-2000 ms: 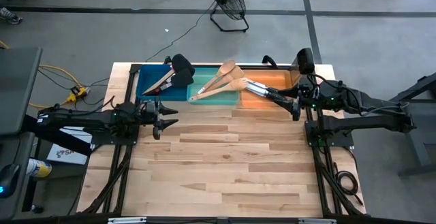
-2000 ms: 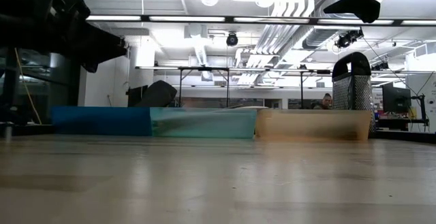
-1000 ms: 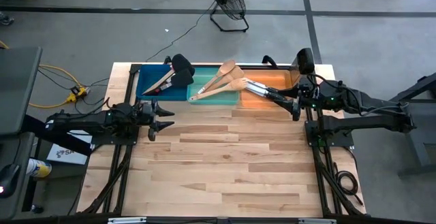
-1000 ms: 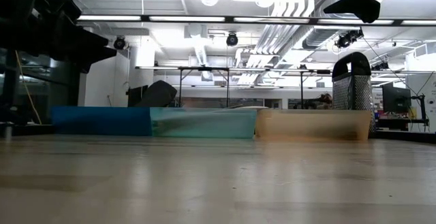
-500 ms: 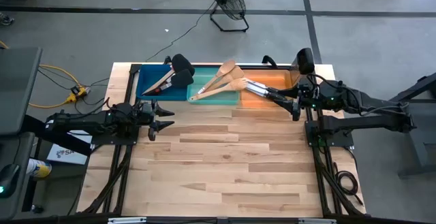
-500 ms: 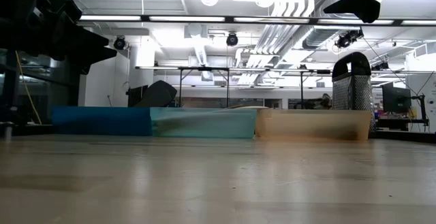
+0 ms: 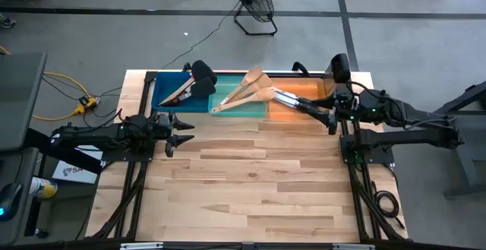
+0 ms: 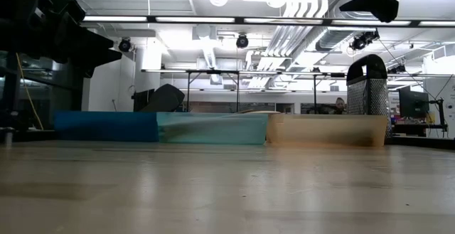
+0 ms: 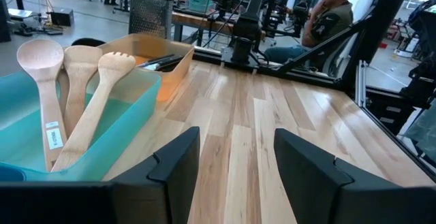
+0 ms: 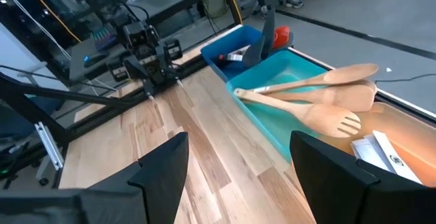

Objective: Pick & Place Kitchen Items
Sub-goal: Return to Home Position

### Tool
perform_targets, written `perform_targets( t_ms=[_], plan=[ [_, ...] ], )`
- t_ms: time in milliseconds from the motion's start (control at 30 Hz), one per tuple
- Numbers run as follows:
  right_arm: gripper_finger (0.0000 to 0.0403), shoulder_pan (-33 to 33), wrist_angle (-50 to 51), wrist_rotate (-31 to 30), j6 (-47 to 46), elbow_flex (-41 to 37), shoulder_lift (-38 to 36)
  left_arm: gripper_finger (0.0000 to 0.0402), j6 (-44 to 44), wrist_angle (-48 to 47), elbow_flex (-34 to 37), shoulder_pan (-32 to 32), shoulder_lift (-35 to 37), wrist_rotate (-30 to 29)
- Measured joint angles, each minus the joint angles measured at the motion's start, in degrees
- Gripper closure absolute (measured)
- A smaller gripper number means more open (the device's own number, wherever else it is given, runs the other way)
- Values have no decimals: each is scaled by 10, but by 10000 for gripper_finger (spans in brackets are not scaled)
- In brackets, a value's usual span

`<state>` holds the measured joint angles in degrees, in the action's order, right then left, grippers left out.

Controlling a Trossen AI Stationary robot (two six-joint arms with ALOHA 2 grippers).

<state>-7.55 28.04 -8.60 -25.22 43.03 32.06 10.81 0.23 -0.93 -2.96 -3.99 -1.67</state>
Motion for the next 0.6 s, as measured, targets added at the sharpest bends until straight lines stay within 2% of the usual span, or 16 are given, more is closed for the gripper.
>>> perform_targets(
  t_ms=[367,500,600],
  plan=[
    [154,-16,-15,0,0,-7,-91,216,0,0,0,0,0,0],
    [154,-33,-96,9,12,-73,-143,216,0,0,0,0,0,0],
    [154,-43,-145,55,15,-125,-165,216,0,0,0,0,0,0]
  ],
)
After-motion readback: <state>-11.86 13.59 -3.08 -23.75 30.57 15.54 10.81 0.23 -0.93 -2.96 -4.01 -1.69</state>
